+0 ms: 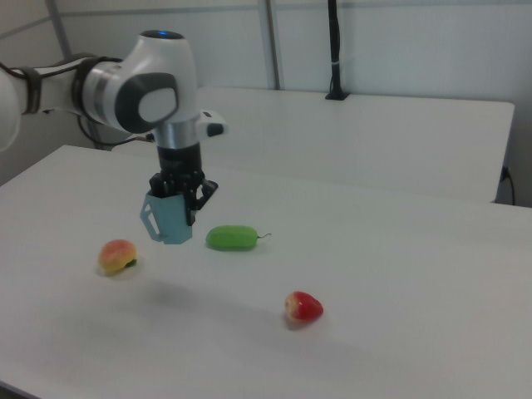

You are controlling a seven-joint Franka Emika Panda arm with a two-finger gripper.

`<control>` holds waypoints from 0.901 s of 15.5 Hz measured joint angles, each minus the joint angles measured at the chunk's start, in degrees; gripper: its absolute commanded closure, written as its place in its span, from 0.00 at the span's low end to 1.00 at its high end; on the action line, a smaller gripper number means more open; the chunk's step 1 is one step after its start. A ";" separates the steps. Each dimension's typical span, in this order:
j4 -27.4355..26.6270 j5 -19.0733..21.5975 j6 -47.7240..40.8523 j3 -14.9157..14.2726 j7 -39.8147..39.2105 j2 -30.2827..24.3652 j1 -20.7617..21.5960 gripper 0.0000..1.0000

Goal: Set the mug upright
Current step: 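Move the upright mug beside the strawberry and lower it onto the table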

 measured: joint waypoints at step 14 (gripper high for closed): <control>-2.45 5.22 15.39 -6.12 -13.79 10.42 -1.06 0.94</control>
